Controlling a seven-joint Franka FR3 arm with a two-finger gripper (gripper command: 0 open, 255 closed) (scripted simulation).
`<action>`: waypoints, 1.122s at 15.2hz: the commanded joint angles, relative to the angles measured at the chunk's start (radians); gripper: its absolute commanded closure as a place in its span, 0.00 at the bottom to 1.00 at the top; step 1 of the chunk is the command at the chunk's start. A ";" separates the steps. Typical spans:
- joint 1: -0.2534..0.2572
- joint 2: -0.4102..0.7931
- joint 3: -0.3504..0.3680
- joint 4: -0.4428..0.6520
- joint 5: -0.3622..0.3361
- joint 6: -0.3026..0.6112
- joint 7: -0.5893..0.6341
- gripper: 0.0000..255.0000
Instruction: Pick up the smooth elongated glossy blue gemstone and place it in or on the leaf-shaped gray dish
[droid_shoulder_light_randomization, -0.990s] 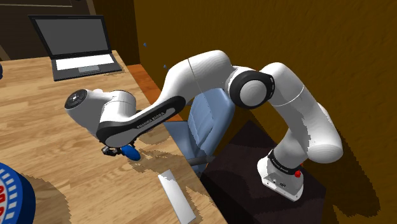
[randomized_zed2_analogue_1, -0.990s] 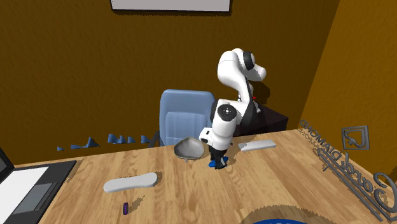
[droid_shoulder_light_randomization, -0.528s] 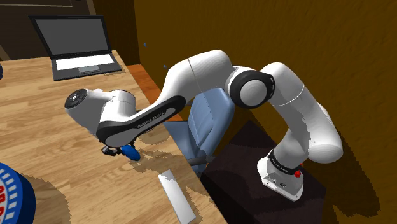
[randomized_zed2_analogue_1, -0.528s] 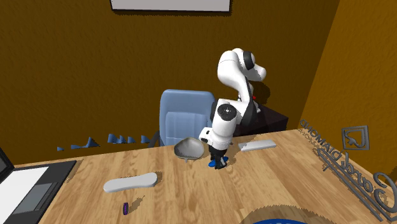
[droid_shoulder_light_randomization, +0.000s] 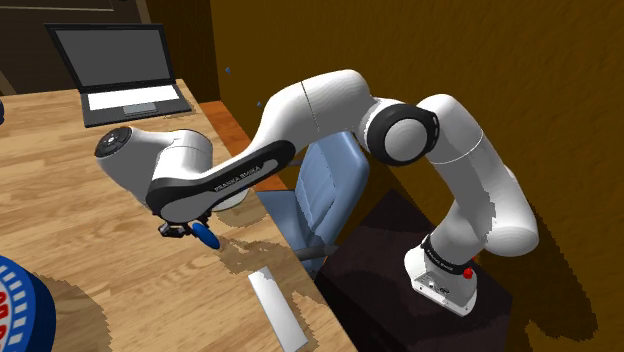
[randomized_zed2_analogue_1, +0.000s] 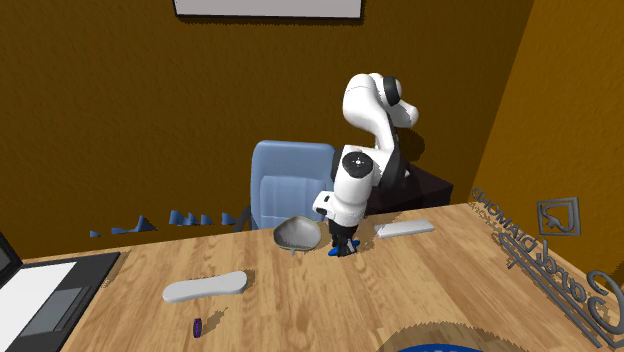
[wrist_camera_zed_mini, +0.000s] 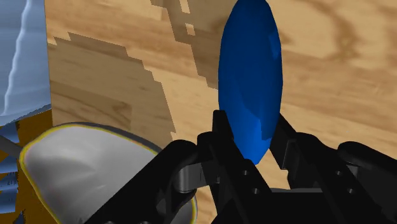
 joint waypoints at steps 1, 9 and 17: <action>0.001 -0.012 0.004 0.007 0.005 -0.019 -0.003 1.00; 0.000 -0.060 0.017 0.032 0.022 -0.087 -0.020 1.00; 0.005 -0.093 0.026 0.075 0.036 -0.158 -0.037 1.00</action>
